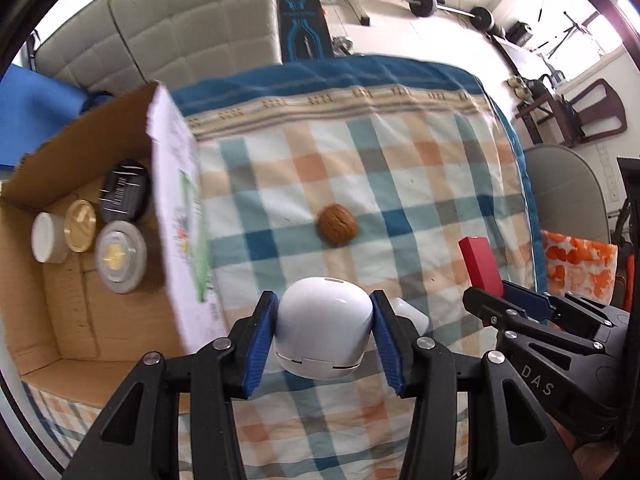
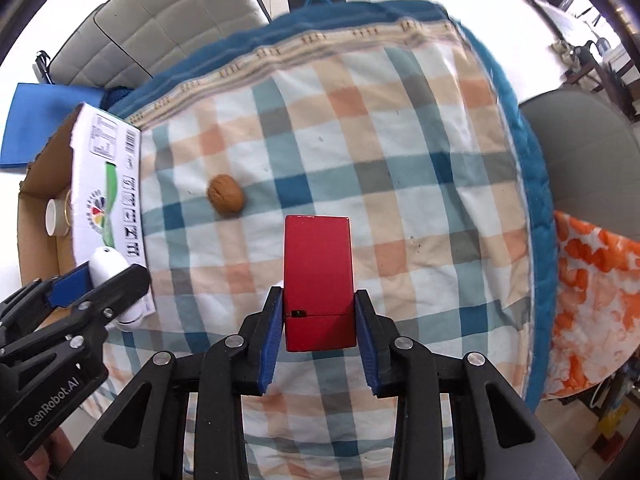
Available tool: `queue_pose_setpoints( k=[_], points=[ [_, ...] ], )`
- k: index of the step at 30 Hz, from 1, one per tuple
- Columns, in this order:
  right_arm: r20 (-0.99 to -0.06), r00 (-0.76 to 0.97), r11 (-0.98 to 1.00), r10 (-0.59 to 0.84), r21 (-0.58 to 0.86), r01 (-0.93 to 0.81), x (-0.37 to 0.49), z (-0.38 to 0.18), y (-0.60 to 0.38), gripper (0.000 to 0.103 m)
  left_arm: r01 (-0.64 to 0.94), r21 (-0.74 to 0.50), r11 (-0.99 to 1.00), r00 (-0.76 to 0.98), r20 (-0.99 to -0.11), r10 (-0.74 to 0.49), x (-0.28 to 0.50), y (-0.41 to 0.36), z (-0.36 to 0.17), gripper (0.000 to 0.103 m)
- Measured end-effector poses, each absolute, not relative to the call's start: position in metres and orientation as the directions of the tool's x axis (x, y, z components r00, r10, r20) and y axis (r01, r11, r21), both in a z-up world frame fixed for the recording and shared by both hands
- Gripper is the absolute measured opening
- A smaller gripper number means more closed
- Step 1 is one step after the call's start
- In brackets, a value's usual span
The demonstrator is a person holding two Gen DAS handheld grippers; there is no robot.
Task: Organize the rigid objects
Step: 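Carry the red block and white case into the box and lower them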
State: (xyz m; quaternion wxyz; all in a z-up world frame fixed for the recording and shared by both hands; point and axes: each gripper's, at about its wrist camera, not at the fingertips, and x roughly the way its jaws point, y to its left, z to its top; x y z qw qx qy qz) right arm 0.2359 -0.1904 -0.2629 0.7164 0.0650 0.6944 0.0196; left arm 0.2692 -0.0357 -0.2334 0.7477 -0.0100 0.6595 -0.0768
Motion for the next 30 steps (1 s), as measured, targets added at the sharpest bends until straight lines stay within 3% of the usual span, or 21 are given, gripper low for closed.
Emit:
queue_pose_setpoints(
  k=[8, 17, 24, 30],
  points=[
    [-0.985, 0.110, 0.991, 0.133, 0.131, -0.026, 0.250, -0.193, -0.132, 0.036, 0.023, -0.087, 0.996, 0.212, -0.973, -0.090, 0.273, 0.047, -0.188, 0.044],
    [-0.975, 0.118, 0.976, 0.190, 0.174, -0.131, 0.253, -0.178, -0.020, 0.036, -0.091, -0.076, 0.993, 0.253, -0.966, -0.051, 0.261, 0.149, -0.169, 0.044],
    [-0.968, 0.028, 0.947, 0.250, 0.238, -0.217, 0.255, -0.207, 0.082, 0.036, -0.207, -0.114, 0.972, 0.173, -0.982, -0.079, 0.257, 0.244, -0.206, 0.044],
    [-0.965, -0.048, 0.934, 0.258, 0.261, -0.243, 0.259, -0.252, 0.145, 0.036, -0.269, -0.149, 0.951, 0.047, -0.989, -0.142, 0.276, 0.296, -0.270, 0.044]
  ],
)
